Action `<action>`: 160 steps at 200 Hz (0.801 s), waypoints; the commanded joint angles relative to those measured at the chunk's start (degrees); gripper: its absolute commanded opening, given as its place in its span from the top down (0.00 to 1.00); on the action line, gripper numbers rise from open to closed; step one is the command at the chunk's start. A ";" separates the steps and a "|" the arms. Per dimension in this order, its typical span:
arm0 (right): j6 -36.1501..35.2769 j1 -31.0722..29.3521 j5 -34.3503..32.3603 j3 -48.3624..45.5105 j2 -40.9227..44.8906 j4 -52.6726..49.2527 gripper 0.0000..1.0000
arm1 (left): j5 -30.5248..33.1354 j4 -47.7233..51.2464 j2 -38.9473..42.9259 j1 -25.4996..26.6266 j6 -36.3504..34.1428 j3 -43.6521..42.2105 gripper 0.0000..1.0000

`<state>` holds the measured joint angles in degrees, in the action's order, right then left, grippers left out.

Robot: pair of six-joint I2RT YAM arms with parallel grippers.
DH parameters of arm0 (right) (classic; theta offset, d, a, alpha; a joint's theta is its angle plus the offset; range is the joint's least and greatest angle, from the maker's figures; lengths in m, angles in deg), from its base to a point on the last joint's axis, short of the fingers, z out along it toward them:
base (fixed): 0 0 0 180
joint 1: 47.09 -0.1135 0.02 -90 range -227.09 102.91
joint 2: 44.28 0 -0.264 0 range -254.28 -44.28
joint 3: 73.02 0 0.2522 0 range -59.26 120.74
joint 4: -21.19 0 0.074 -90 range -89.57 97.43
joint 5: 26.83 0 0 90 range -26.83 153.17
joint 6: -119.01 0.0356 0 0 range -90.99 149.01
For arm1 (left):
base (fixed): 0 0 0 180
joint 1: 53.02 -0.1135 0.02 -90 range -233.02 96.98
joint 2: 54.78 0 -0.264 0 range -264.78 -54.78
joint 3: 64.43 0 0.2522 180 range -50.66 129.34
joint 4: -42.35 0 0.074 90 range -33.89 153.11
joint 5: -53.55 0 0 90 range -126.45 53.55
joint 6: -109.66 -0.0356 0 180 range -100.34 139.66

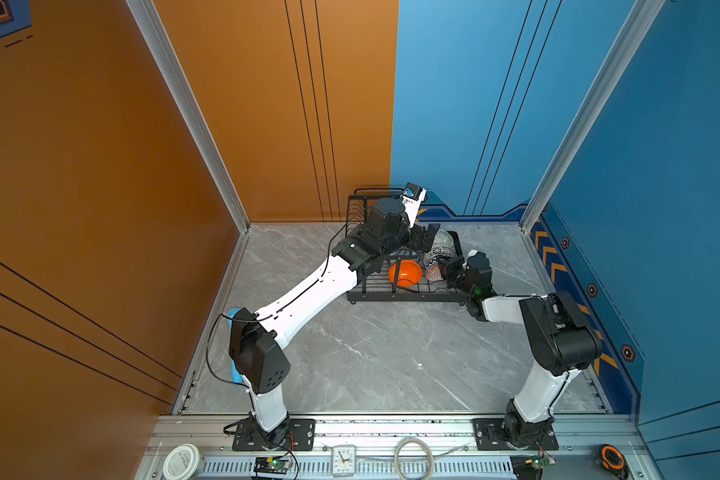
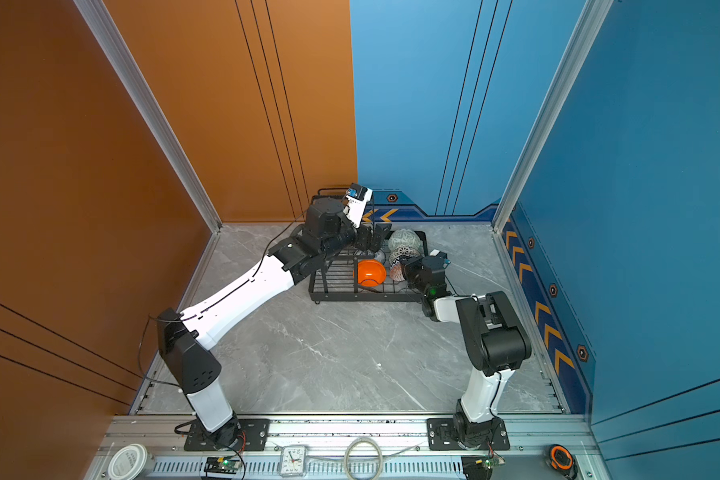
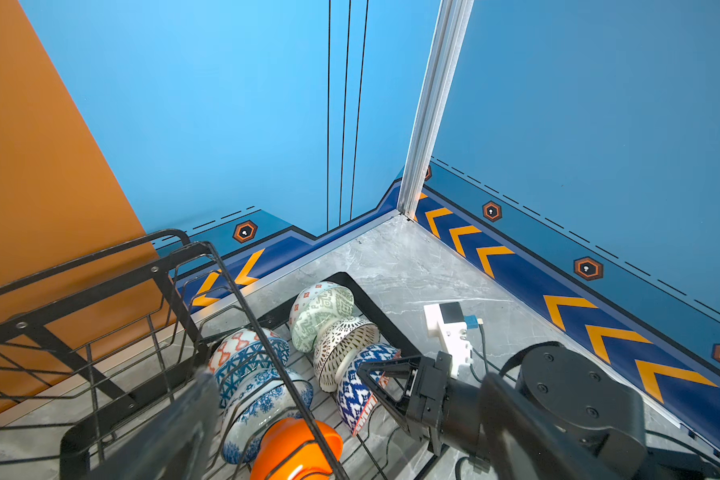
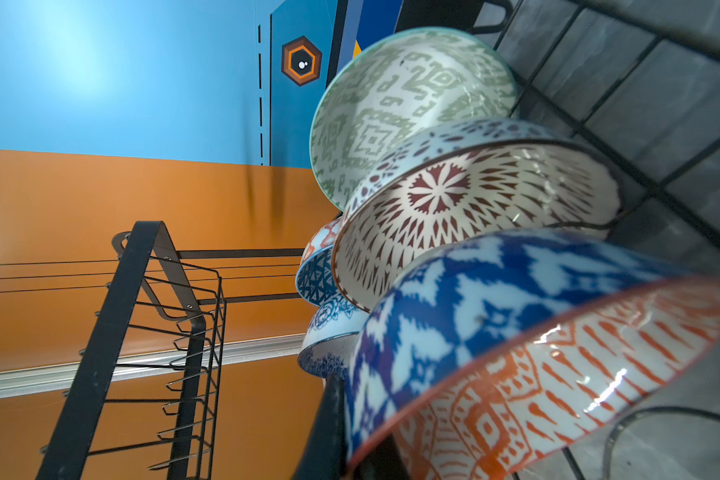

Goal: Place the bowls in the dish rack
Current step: 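Lower the orange-patterned bowl into the slot beside the red-starburst bowl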

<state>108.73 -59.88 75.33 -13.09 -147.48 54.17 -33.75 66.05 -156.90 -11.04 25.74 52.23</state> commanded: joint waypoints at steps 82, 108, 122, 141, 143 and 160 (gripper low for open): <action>3.42 -3.57 -7.20 -2.52 3.91 -5.36 1.00 | -1.56 0.35 -1.06 -0.78 1.03 1.00 0.02; 4.67 -3.64 -7.51 -2.36 4.66 -8.17 1.00 | -1.49 0.33 -0.88 -0.73 1.04 0.92 0.02; 4.85 -3.73 -8.00 -2.23 5.38 -9.90 1.00 | -1.40 0.35 -0.75 -0.55 1.12 0.77 0.02; 4.53 -3.82 -8.21 -1.21 6.20 -13.97 1.00 | -1.29 0.35 -0.62 -0.39 1.21 0.73 0.02; 4.44 -3.84 -8.27 -1.07 6.24 -14.29 1.00 | -1.29 0.35 -0.55 -0.33 1.21 0.67 0.02; 4.08 -3.97 -8.38 0.04 6.43 -17.92 1.00 | -1.18 0.35 -0.44 -0.28 1.21 0.64 0.02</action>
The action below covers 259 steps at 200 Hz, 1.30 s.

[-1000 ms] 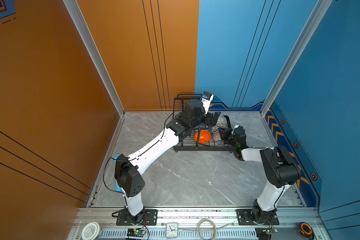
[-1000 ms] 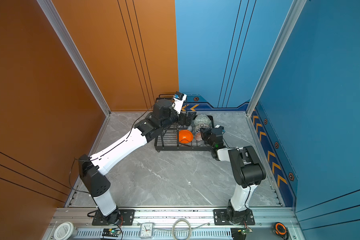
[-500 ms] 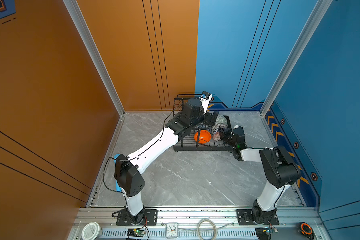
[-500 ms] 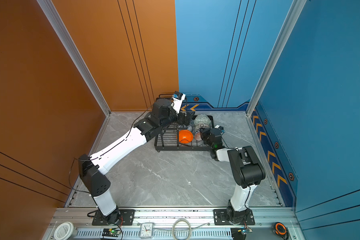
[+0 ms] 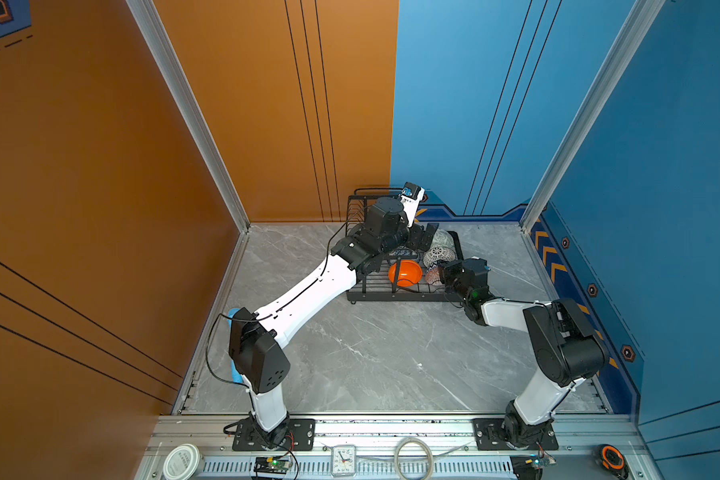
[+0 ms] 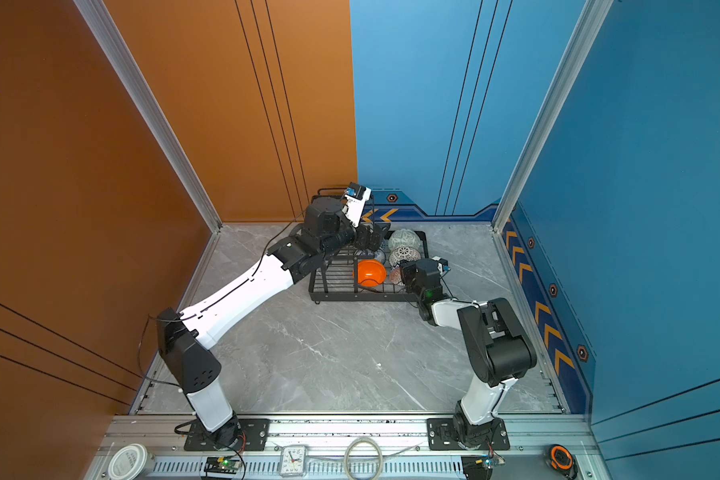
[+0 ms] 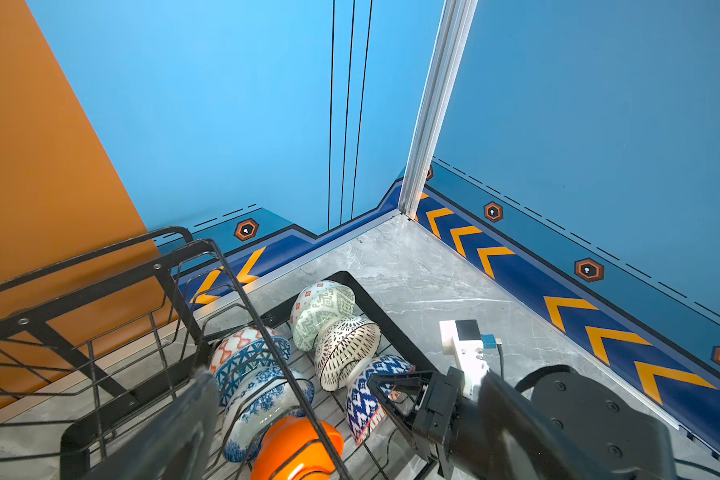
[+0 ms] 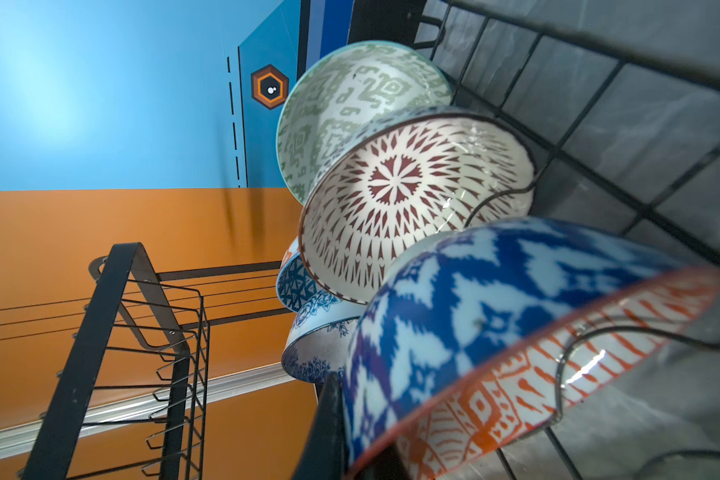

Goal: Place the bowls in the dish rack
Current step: 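Lower the orange-patterned bowl into the slot beside the red-starburst bowl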

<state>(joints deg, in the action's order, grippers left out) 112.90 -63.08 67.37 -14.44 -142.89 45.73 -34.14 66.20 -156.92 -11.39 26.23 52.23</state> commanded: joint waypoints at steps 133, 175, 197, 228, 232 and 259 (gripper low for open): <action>-2.61 -0.54 4.26 8.76 -0.83 -24.67 0.93 | 1.27 -0.33 -0.08 1.69 1.52 0.40 0.02; -3.21 -0.22 4.83 9.50 -0.67 -26.09 0.91 | 2.53 -0.92 1.13 2.58 1.69 -1.21 0.02; -3.30 -0.04 5.38 9.50 -0.62 -26.52 0.87 | 3.46 -1.39 2.18 2.58 1.69 -2.45 0.02; -3.46 -0.01 5.55 9.32 -0.18 -27.06 0.83 | 4.43 -1.96 3.50 2.56 1.86 -3.78 0.02; -3.55 -0.06 5.71 9.32 -0.10 -27.03 0.83 | 4.54 -1.99 3.61 2.57 1.87 -3.90 0.02; -3.52 -0.11 5.73 9.26 0.12 -26.89 0.83 | 4.90 -1.99 4.40 2.44 2.05 -4.69 0.02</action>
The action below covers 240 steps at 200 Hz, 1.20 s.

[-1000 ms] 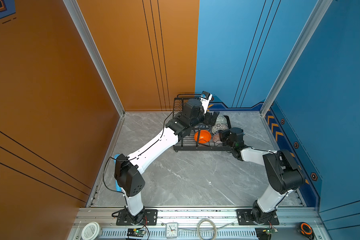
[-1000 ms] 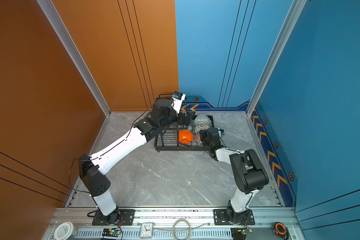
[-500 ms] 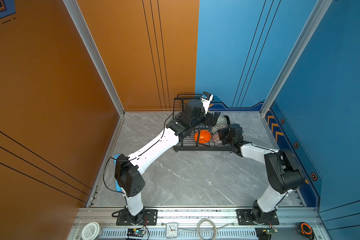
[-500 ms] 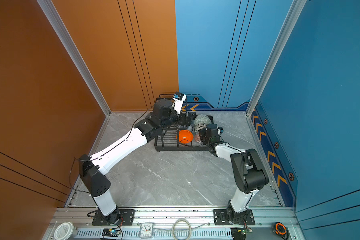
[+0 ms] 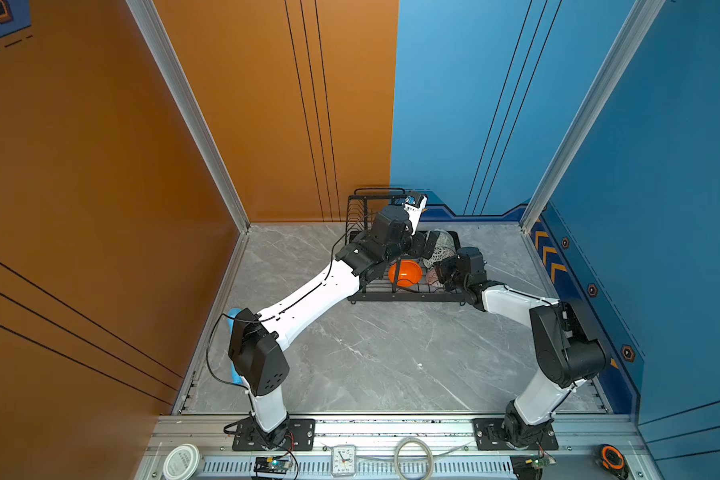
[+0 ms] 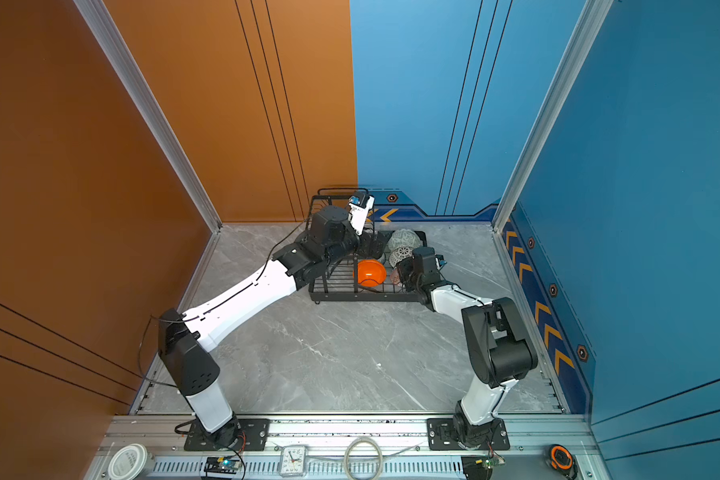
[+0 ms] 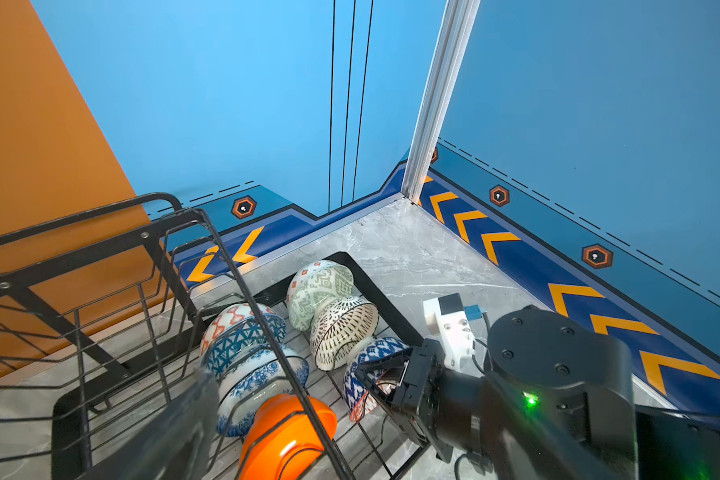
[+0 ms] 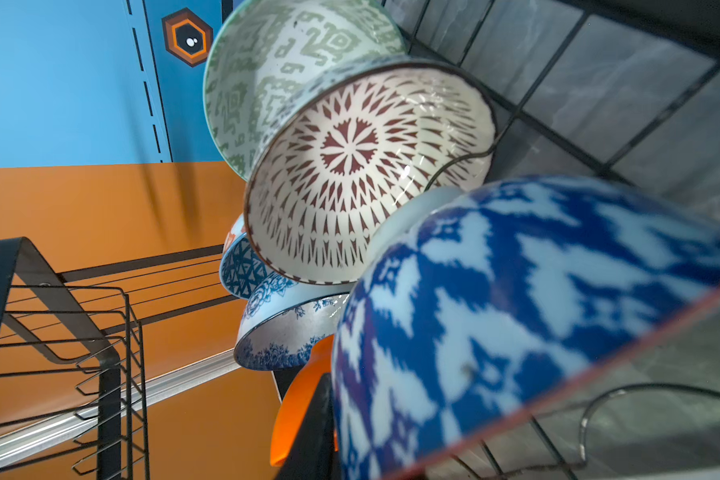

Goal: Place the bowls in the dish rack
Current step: 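Lower the orange-patterned bowl into the slot beside the red-starburst bowl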

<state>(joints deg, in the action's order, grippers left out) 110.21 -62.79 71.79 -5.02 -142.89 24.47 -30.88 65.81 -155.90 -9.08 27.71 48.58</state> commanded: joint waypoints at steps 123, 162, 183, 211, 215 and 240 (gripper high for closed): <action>-1.93 -1.19 1.15 1.96 -0.26 -6.00 0.74 | 2.67 -1.51 5.52 -0.02 0.47 -3.70 0.02; -2.88 -1.10 1.01 3.12 0.64 -7.58 0.69 | 2.75 -1.48 5.58 -0.13 0.73 -3.79 0.02; -3.32 -0.96 1.18 3.15 1.04 -8.23 0.68 | 2.88 -1.77 5.44 -0.09 1.06 -3.88 0.02; -3.85 -0.58 1.15 3.06 1.92 -8.72 0.66 | 2.79 -1.78 5.47 -0.01 1.25 -3.88 0.02; -3.99 -0.56 1.13 3.07 2.00 -8.84 0.66 | 2.86 -1.78 5.54 -0.06 1.26 -3.95 0.02; -4.74 -0.36 1.31 3.02 2.79 -9.30 0.64 | 3.28 -2.04 5.85 0.09 1.48 -4.49 0.02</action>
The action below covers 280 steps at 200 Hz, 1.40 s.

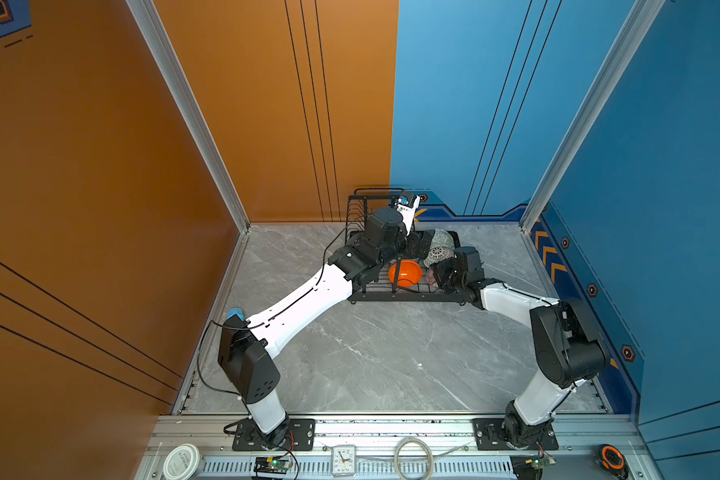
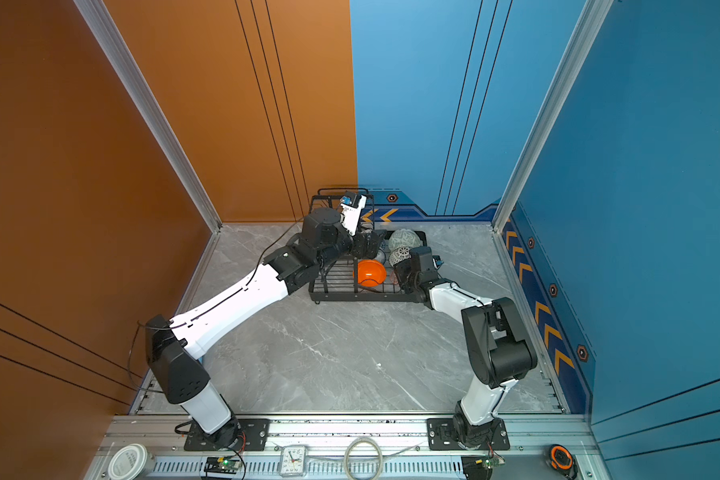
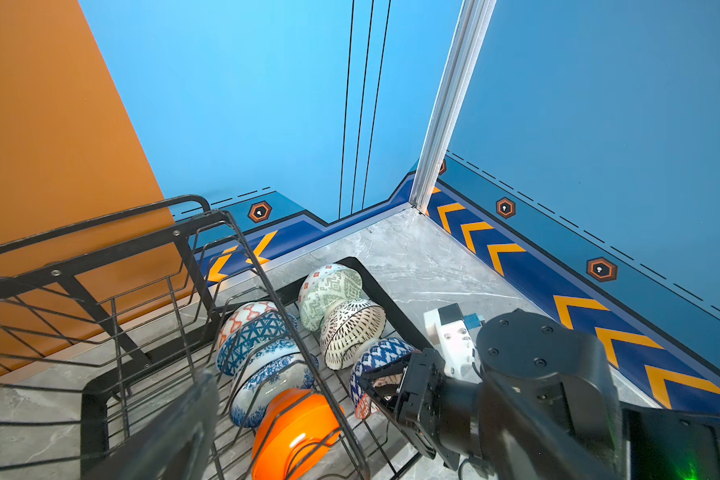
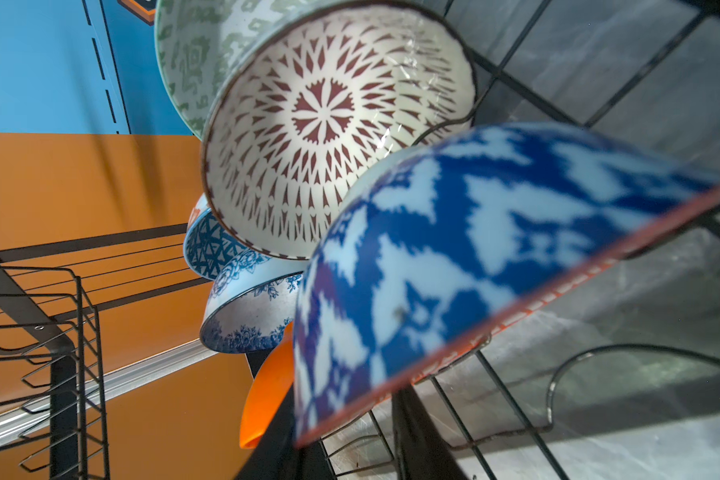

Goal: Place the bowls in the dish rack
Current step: 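Lower the orange-patterned bowl into the slot beside the red-starburst bowl, then open the right gripper and release the bowl in the rack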

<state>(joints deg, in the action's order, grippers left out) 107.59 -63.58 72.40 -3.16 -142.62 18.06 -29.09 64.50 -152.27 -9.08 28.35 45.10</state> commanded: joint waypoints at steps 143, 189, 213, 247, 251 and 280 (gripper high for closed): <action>-6.51 2.80 1.66 -0.68 9.03 -7.11 0.59 | 3.17 -1.35 2.56 1.79 1.75 -1.29 0.02; -7.47 4.40 2.37 -1.25 11.36 -7.89 0.57 | 3.45 -1.05 2.46 1.93 1.99 -0.63 0.02; -8.19 5.06 2.54 -1.80 12.52 -8.08 0.55 | 4.27 0.98 2.70 1.59 1.62 0.38 0.02; -9.10 6.56 3.99 -2.49 13.99 -8.58 0.51 | 6.72 1.50 6.49 -0.53 0.45 -2.74 0.02; -9.40 6.77 4.03 -2.46 14.20 -8.88 0.51 | 6.93 1.55 7.02 -0.89 0.39 -3.31 0.02; -10.84 8.51 4.52 -1.96 15.88 -10.66 0.44 | 8.50 1.90 11.58 -4.38 0.37 -7.20 0.02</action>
<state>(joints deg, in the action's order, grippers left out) 99.31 -56.45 75.66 -4.85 -129.12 10.35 -23.76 65.81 -145.36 -10.54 29.59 40.36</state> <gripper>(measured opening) 0.540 0.979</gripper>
